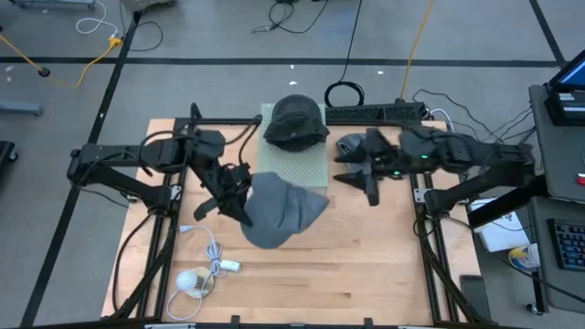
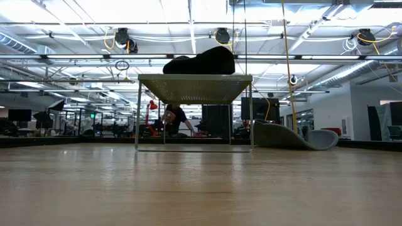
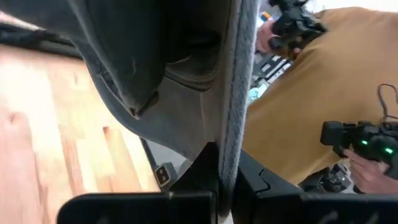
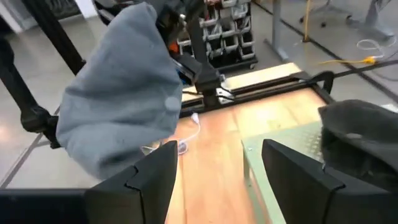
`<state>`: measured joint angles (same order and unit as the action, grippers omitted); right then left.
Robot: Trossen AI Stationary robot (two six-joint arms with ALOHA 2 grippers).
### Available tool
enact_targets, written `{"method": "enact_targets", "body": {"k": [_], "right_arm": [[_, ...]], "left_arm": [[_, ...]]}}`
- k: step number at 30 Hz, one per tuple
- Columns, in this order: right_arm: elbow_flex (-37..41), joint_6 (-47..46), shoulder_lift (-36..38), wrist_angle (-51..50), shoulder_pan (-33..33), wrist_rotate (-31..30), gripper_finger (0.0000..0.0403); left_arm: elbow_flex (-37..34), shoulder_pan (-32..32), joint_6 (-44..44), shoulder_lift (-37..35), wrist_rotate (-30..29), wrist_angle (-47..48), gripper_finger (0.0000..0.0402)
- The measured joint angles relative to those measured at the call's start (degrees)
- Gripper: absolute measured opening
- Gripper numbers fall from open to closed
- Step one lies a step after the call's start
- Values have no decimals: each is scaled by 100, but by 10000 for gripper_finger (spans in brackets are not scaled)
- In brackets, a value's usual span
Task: Pick & Place hat
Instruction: Put the left gray cap on the shelf
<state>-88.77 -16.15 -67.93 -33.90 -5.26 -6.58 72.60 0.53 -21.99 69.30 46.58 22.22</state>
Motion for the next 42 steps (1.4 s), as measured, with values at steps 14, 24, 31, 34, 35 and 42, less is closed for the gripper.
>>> {"method": "enact_targets", "body": {"k": [14, 24, 31, 34, 35, 42], "right_arm": [[-2, -483, -1256, 1054, 864, 2657, 231], [-9, -618, -1995, 1712, 862, 3549, 231], [-9, -618, -2016, 1740, 857, 3833, 231], [-9, -493, -2018, 1640, 853, 3552, 231], [-9, -447, -2016, 1576, 853, 3366, 231], [-13, -487, -2165, 1538, 864, 3290, 231]], "left_arm": [[0, 681, -37, 85, -1501, 906, 7], [0, 908, -176, 83, -1807, 984, 7], [0, 1017, -248, 83, -1840, 1007, 7], [0, 1014, -250, 83, -1853, 1036, 7], [0, 1011, -250, 83, -1858, 1036, 7], [0, 1023, -195, 83, -1857, 1102, 7]]}}
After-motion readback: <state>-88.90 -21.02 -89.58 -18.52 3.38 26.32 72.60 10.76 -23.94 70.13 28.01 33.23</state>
